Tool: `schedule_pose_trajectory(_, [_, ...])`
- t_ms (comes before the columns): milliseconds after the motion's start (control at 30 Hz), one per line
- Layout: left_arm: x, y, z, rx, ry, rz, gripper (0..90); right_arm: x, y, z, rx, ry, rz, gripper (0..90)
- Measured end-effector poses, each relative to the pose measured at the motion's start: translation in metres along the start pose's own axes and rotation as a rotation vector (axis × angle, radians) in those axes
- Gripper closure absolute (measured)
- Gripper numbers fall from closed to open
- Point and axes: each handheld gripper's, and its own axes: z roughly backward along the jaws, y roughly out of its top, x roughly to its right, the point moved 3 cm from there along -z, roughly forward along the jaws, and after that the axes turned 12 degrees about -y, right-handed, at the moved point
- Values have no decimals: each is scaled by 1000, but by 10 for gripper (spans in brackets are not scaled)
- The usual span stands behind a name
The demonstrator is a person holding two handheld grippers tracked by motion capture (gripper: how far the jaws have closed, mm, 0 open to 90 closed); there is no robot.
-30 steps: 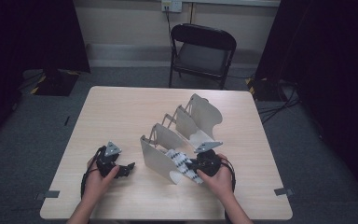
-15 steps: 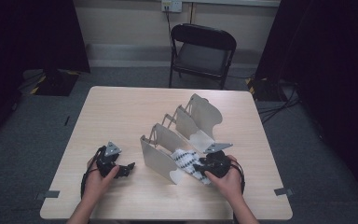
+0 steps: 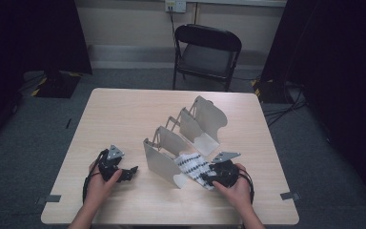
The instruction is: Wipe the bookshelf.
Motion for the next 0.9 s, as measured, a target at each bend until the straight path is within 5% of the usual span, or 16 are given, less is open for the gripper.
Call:
schedule_pose_trajectory(133, [0, 0, 0, 0, 1, -1, 141, 0, 1, 0, -12, 4, -3, 684])
schedule_pose_trajectory(267, [0, 0, 0, 0, 0, 0, 141, 3, 2, 0, -22, 1, -65, 782])
schedule_pose_trajectory(467, [0, 0, 0, 0, 0, 0, 141, 12, 9, 4, -19, -34, -122, 807])
schedule_pose_trajectory(767, [0, 0, 0, 0, 0, 0, 140, 24, 41, 23, 47, -71, -134, 809])
schedule_pose_trajectory(900, [0, 0, 0, 0, 1, 0, 140, 23, 63, 33, 92, -66, -100, 808])
